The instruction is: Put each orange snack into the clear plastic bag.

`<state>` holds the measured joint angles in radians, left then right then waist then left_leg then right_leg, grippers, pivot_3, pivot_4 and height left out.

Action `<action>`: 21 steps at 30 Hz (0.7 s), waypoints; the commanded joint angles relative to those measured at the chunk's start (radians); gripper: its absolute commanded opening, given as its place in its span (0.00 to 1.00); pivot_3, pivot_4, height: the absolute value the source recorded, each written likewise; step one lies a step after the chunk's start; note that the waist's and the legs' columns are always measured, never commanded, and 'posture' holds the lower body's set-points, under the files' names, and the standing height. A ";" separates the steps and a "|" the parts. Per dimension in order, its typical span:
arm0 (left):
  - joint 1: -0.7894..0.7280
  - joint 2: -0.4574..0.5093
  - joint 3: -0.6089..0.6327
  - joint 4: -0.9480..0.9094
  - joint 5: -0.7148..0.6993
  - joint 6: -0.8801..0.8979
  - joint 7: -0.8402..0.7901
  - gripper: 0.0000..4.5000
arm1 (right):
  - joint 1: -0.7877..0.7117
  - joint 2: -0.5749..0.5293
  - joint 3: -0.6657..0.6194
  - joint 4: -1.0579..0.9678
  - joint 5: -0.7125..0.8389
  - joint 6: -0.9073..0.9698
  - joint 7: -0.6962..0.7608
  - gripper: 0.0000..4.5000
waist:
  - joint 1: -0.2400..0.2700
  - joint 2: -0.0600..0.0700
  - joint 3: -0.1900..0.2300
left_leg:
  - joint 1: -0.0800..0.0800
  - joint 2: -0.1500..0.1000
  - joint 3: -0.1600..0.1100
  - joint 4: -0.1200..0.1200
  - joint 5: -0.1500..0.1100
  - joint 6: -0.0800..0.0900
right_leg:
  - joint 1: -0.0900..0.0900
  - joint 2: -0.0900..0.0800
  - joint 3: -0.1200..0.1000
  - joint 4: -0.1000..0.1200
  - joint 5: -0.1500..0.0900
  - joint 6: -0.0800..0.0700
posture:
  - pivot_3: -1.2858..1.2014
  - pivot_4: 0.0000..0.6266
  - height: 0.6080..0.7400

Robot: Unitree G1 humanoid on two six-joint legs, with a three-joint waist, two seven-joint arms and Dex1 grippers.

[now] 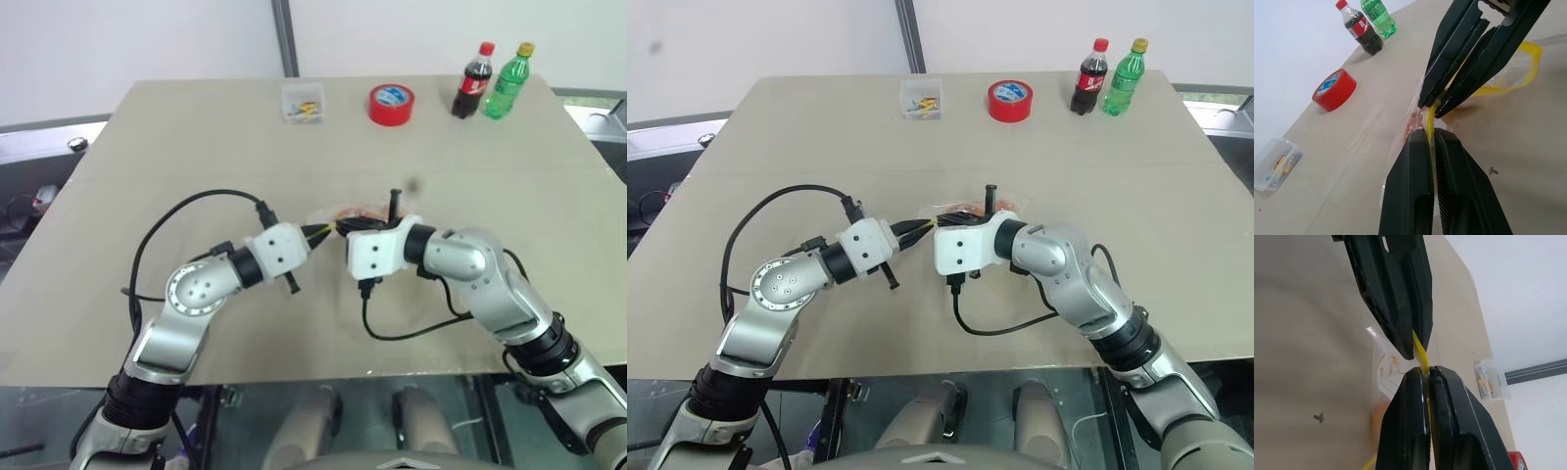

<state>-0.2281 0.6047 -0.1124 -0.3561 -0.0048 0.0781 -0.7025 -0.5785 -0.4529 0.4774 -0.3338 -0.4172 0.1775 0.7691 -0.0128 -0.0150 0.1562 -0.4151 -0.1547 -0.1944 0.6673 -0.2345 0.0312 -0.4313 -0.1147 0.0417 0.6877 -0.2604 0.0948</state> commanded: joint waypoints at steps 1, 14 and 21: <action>-0.002 -0.001 0.011 -0.019 -0.005 -0.037 0.002 0.00 | 0.004 0.008 -0.023 -0.014 0.022 0.021 0.016 0.00 | 0.000 0.000 0.000 | 0.000 0.000 0.000 0.000 0.000 0.000 | 0.000 0.000 0.000 0.000 0.000 0.000 | 0.52 0.24 0.77; -0.003 0.003 0.010 -0.012 0.003 -0.047 0.003 0.00 | 0.019 0.025 -0.024 -0.029 0.005 0.035 -0.003 0.28 | 0.000 0.000 0.000 | 0.000 0.000 0.000 0.000 0.000 0.000 | 0.000 0.000 0.000 0.000 0.000 0.000 | 0.52 0.24 0.77; -0.001 0.004 0.009 -0.016 0.005 -0.043 0.003 0.00 | 0.024 0.029 -0.028 -0.043 -0.003 0.043 -0.001 0.28 | 0.000 0.000 0.000 | 0.000 0.000 0.000 0.000 0.000 0.000 | 0.000 0.000 0.000 0.000 0.000 0.000 | 0.52 0.24 0.77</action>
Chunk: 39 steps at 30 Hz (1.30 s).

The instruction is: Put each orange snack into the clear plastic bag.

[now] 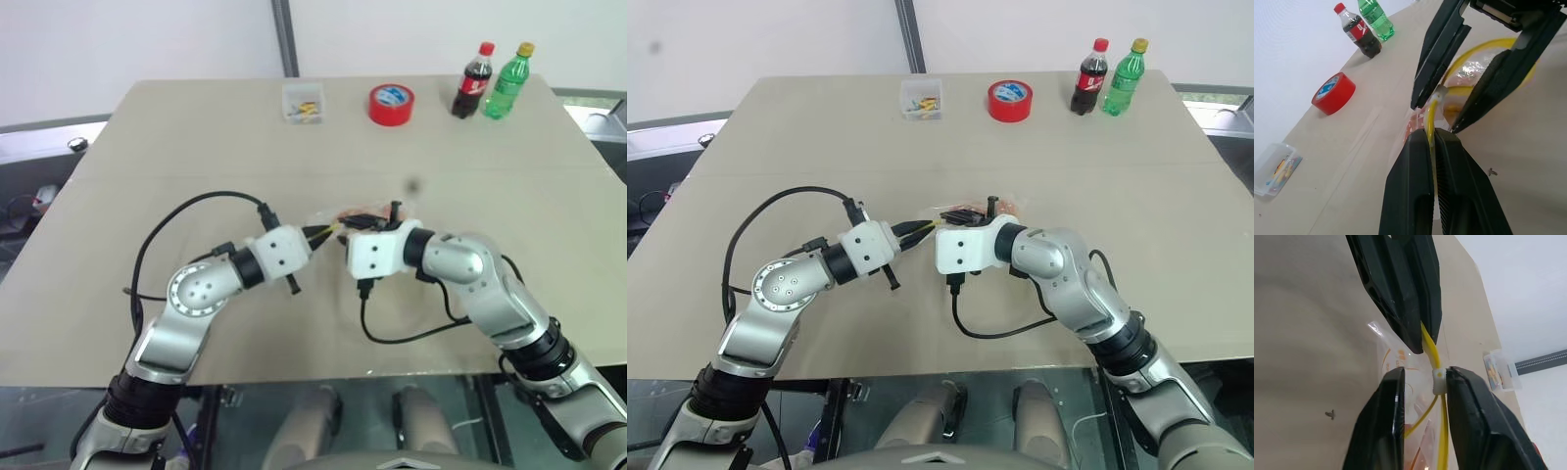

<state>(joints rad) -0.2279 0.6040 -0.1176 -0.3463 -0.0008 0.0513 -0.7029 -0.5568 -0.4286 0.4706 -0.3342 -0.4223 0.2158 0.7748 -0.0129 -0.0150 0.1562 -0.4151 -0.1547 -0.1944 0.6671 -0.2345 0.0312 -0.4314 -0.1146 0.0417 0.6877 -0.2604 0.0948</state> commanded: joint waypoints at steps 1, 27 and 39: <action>-0.003 0.004 0.013 -0.024 0.002 -0.016 0.004 0.00 | 0.002 0.006 -0.023 -0.045 0.003 0.008 -0.006 0.28 | 0.000 0.000 0.000 | 0.000 0.000 0.000 0.000 0.000 0.000 | 0.000 0.000 0.000 0.000 0.000 0.000 | 0.52 0.24 0.77; -0.022 -0.002 0.007 -0.019 0.049 -0.025 0.011 0.00 | -0.011 0.029 -0.034 -0.078 0.050 0.094 0.014 0.28 | 0.000 0.000 0.000 | 0.000 0.000 0.000 0.000 0.000 0.000 | 0.000 0.000 0.000 0.000 0.000 0.000 | 0.52 0.24 0.77; -0.018 0.000 0.010 -0.021 0.052 -0.033 0.010 0.00 | -0.019 0.040 -0.037 -0.060 0.045 0.093 0.001 0.17 | 0.000 0.000 0.000 | 0.000 0.000 0.000 0.000 0.000 0.000 | 0.000 0.000 0.000 0.000 0.000 0.000 | 0.52 0.24 0.77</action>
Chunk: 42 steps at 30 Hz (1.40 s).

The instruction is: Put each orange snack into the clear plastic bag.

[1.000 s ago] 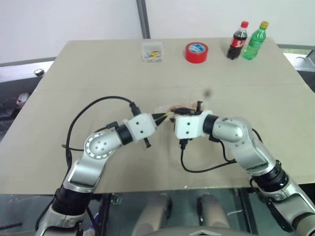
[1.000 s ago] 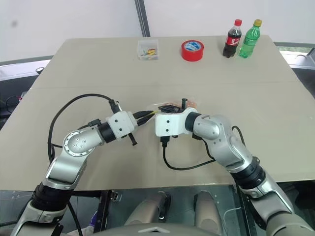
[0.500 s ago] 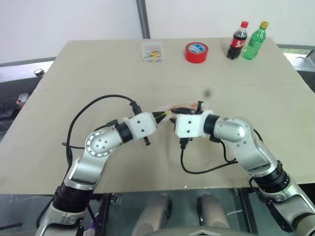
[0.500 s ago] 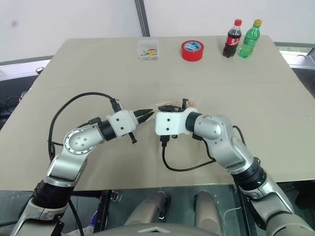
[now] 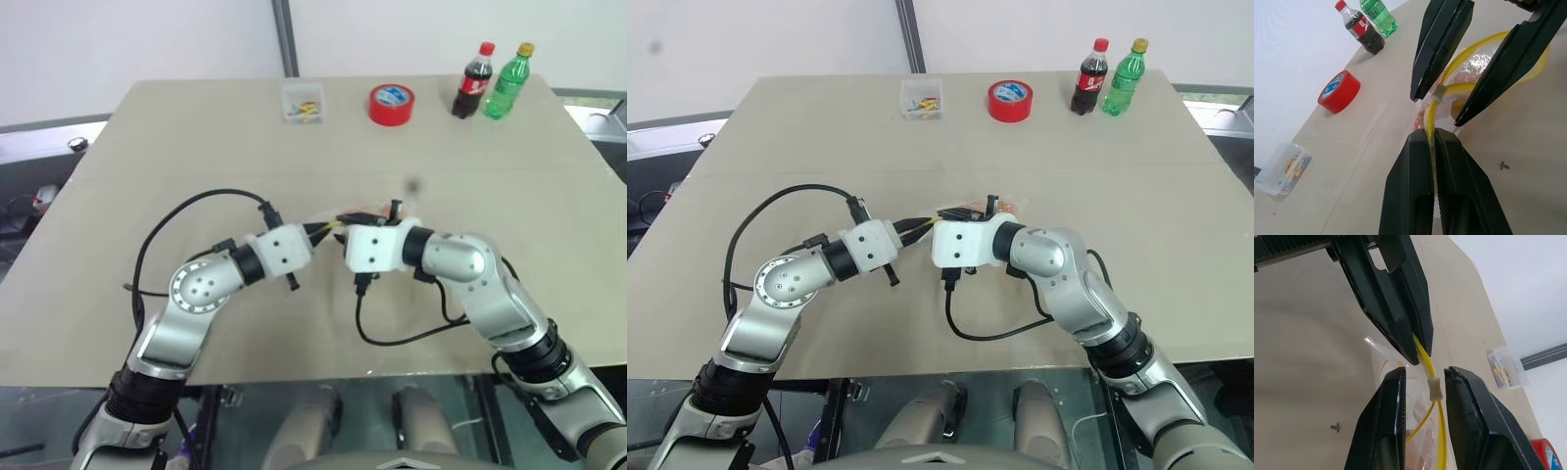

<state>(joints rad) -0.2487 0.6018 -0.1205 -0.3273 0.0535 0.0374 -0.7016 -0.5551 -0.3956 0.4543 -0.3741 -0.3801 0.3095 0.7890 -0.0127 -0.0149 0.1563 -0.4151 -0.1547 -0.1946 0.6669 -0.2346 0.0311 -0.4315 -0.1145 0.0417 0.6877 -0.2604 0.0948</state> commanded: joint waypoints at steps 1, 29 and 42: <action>0.004 0.003 0.013 -0.040 -0.003 -0.020 0.008 0.00 | -0.021 0.006 -0.020 -0.020 0.002 0.000 -0.014 0.10 | 0.000 0.000 0.000 | 0.000 0.000 0.000 0.000 0.000 0.000 | 0.000 0.000 0.000 0.000 0.000 0.000 | 0.52 0.24 0.77; -0.070 -0.057 0.127 0.173 -0.101 -0.129 0.060 0.00 | 0.135 -0.197 -0.218 -0.063 -0.060 0.126 -0.075 0.01 | 0.002 0.000 0.000 | 0.000 0.000 0.000 0.000 0.000 0.000 | 0.000 -0.001 0.000 0.000 0.000 0.000 | 0.52 0.24 0.77; -0.069 -0.070 0.092 0.188 -0.077 -0.185 0.053 0.00 | -0.025 0.088 -0.205 -0.198 0.289 0.545 -0.015 0.41 | 0.008 0.000 0.000 | -0.001 -0.001 -0.001 0.000 0.000 0.000 | 0.000 -0.001 -0.002 -0.002 0.000 0.000 | 0.52 0.24 0.77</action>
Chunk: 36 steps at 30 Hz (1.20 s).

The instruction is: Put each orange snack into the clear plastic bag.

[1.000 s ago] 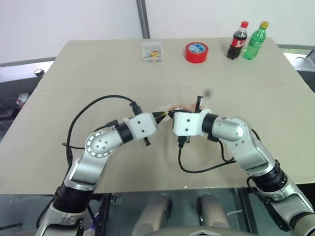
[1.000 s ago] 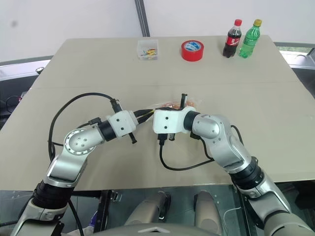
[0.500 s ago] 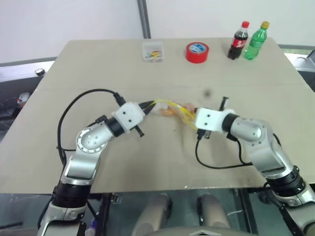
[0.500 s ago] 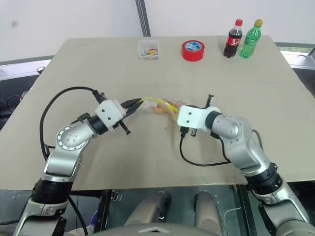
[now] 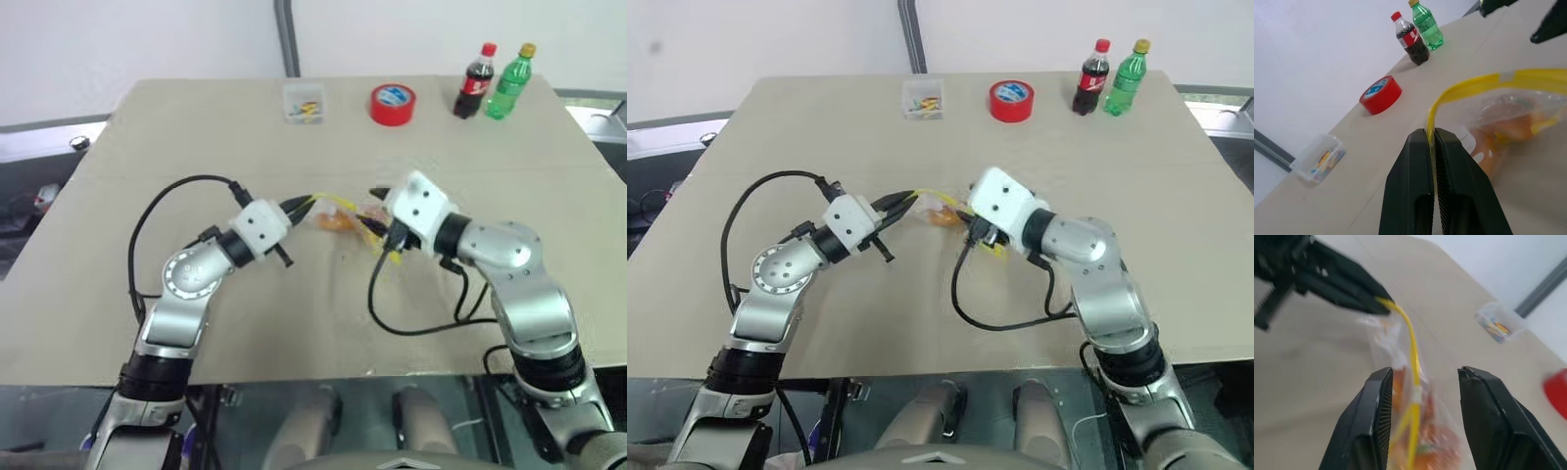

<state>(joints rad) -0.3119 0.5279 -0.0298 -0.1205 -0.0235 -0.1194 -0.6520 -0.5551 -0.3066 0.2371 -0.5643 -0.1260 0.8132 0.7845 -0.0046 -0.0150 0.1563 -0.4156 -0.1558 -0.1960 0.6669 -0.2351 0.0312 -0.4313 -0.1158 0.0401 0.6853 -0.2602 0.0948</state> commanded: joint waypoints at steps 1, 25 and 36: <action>-0.004 0.005 0.001 -0.022 0.000 -0.028 0.003 0.00 | -0.030 -0.004 0.017 -0.003 0.046 0.055 -0.013 0.41 | -0.001 0.000 0.000 | 0.000 0.000 0.000 0.000 0.000 0.000 | 0.000 0.000 0.000 0.000 0.000 0.000 | 0.52 0.24 0.77; 0.053 0.026 0.013 -0.103 0.001 0.012 0.017 0.00 | -0.063 -0.012 0.072 0.080 0.170 0.147 -0.138 0.41 | -0.009 0.000 0.000 | 0.000 0.001 0.001 -0.001 0.000 0.000 | 0.000 0.000 0.001 0.001 0.000 0.000 | 0.52 0.24 0.77; 0.057 0.025 0.010 -0.113 0.002 0.023 0.018 0.00 | -0.072 -0.020 0.070 0.092 0.199 0.161 -0.181 0.30 | -0.009 0.000 0.000 | 0.000 0.001 0.000 -0.001 0.000 0.000 | 0.000 0.000 0.001 0.001 0.000 0.000 | 0.52 0.24 0.77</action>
<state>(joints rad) -0.2553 0.5439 -0.0382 -0.1864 -0.0204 -0.0932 -0.6459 -0.6052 -0.3273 0.3162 -0.4523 0.0614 0.9769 0.6146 -0.0141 -0.0148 0.1564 -0.4156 -0.1550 -0.1955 0.6656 -0.2351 0.0312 -0.4317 -0.1160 0.0410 0.6858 -0.2602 0.0948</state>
